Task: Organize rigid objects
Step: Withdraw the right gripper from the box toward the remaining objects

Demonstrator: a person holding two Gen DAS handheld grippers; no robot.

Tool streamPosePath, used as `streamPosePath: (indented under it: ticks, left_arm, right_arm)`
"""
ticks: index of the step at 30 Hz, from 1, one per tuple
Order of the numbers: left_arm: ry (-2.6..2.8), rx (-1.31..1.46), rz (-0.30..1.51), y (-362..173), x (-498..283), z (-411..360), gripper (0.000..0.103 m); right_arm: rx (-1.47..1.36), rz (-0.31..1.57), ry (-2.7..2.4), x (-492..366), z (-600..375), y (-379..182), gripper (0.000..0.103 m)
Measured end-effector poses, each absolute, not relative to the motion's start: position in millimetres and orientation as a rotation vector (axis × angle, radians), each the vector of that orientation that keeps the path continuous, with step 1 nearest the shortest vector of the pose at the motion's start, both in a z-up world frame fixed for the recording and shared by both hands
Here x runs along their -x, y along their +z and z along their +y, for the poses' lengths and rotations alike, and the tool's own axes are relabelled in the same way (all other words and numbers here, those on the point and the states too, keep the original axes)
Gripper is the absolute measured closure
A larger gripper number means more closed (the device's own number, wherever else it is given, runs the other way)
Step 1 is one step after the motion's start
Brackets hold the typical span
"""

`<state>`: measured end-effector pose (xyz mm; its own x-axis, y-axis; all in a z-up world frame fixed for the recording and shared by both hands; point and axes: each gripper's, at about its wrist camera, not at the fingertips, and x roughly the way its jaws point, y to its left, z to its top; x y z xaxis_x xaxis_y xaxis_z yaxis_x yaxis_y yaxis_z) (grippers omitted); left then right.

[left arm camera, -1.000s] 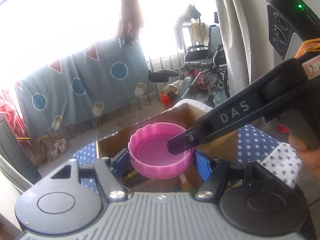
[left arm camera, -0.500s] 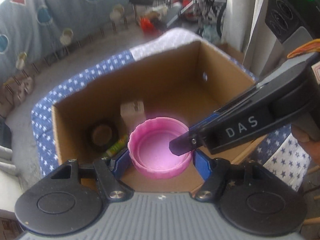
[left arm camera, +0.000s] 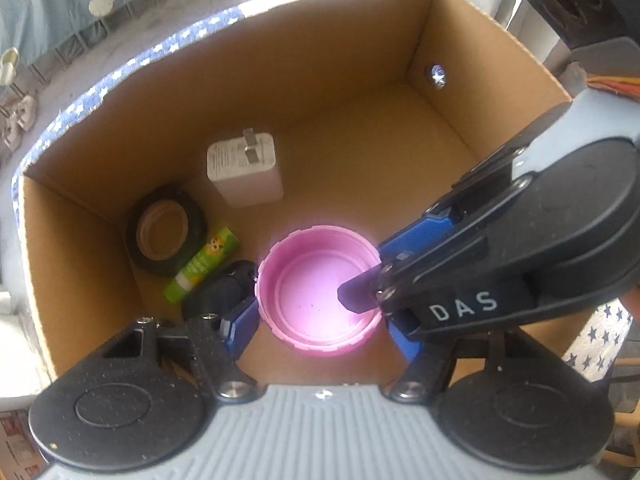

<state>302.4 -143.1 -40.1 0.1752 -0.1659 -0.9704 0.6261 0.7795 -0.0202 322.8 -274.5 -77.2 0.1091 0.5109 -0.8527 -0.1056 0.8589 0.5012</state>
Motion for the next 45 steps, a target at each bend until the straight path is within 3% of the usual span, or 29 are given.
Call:
streamPosePath:
  ticks: [6, 10, 20, 26, 28, 30, 33, 37, 45]
  left_arm:
    - [-0.582, -0.399, 1.282, -34.3, -299.8, -134.6, 0.033]
    - [-0.569, -0.362, 1.239, -13.6, -290.5, -125.3, 0.033]
    - [-0.55, -0.297, 0.992, 71.6, -223.0, -84.6, 0.032]
    - [-0.559, -0.197, 0.879, 104.0, -165.7, -55.2, 0.028]
    - [-0.565, -0.161, 0.855, 103.8, -145.5, -47.8, 0.026]
    - [-0.567, -0.125, 0.85, 98.1, -127.7, -41.9, 0.026]
    - [-0.569, -0.101, 0.843, 83.2, -102.0, -37.0, 0.026]
    - [-0.557, -0.078, 0.855, 62.3, -75.2, -37.5, 0.026]
    - [-0.539, -0.042, 0.85, 43.7, -49.8, -32.4, 0.023]
  right_arm:
    - [-0.387, 1.373, 0.465, -323.9, -277.0, -75.0, 0.061]
    - [-0.408, 1.322, 0.462, -315.9, -279.2, -64.6, 0.06]
    - [-0.496, 0.952, 0.449, -226.9, -317.0, 32.9, 0.057]
    - [-0.497, 0.733, 0.419, -132.2, -329.9, 66.7, 0.044]
    - [-0.479, 0.679, 0.393, -102.3, -327.1, 67.3, 0.027]
    - [-0.459, 0.641, 0.352, -74.9, -320.7, 60.6, 0.017]
    - [-0.47, 0.625, 0.292, -41.3, -309.7, 45.2, 0.015]
    - [-0.446, 0.6, 0.219, -9.6, -290.7, 23.7, 0.001]
    - [-0.331, 0.587, 0.151, 7.0, -268.3, 12.4, 0.001]
